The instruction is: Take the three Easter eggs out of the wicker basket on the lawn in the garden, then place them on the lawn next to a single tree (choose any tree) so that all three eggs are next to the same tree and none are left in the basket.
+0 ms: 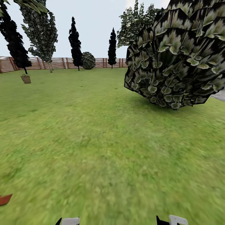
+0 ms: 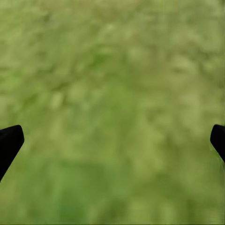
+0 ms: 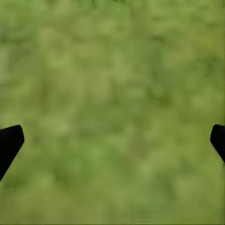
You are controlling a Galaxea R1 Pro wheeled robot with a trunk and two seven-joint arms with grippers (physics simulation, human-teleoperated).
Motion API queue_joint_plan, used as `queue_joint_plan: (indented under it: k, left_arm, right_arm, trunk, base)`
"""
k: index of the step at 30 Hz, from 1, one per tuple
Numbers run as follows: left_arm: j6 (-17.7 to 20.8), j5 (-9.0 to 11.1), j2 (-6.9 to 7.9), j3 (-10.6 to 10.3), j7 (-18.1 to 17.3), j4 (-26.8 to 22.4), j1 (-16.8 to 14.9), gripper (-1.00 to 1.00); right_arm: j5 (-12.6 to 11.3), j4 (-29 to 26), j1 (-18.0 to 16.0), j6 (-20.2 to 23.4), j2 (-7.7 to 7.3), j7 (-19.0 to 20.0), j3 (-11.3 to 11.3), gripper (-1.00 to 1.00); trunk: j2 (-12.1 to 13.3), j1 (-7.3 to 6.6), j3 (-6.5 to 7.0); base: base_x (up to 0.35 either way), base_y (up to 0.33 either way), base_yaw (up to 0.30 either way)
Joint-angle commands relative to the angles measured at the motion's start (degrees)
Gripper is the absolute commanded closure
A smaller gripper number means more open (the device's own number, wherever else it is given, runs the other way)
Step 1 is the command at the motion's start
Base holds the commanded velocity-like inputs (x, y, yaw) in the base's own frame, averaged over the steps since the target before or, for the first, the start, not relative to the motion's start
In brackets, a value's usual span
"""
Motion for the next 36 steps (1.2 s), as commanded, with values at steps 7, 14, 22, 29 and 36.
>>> queue_joint_plan:
  k: [7,14,22,29,36]
  left_arm:
    - [-0.1,-0.1,0.04,-0.4,0.5,0.0,0.0,-1.0]
    - [-0.1,-0.1,0.04,-0.4,0.5,0.0,0.0,-1.0]
    - [-0.1,-0.1,0.04,-0.4,0.5,0.0,0.0,-1.0]
    - [-0.1,0.0,0.04,-0.4,0.5,0.0,0.0,-1.0]
    - [-0.1,0.0,0.04,-0.4,0.5,0.0,0.0,-1.0]
  right_arm:
    - [-0.4,0.0,0.0,-0.2,-0.01,0.0,0.1,-1.0]
    - [-0.4,0.0,0.0,-0.2,-0.01,0.0,0.1,-1.0]
    - [-0.4,0.0,0.0,-0.2,-0.01,0.0,0.1,-1.0]
    - [-0.4,0.0,0.0,-0.2,-0.01,0.1,0.2,-1.0]
    - [-0.4,0.0,0.0,-0.2,-0.01,0.1,0.2,-1.0]
  trunk:
    - [0.0,0.02,-0.05]
    - [0.0,0.02,-0.05]
    - [0.0,0.02,-0.05]
    - [0.0,0.02,-0.05]
    - [0.0,0.02,-0.05]
  base:
    - [0.337,-0.071,0.0]
    - [0.337,-0.016,0.0]
    - [0.337,0.0,0.0]
    - [0.337,0.0,0.0]
    - [0.337,0.0,0.05]
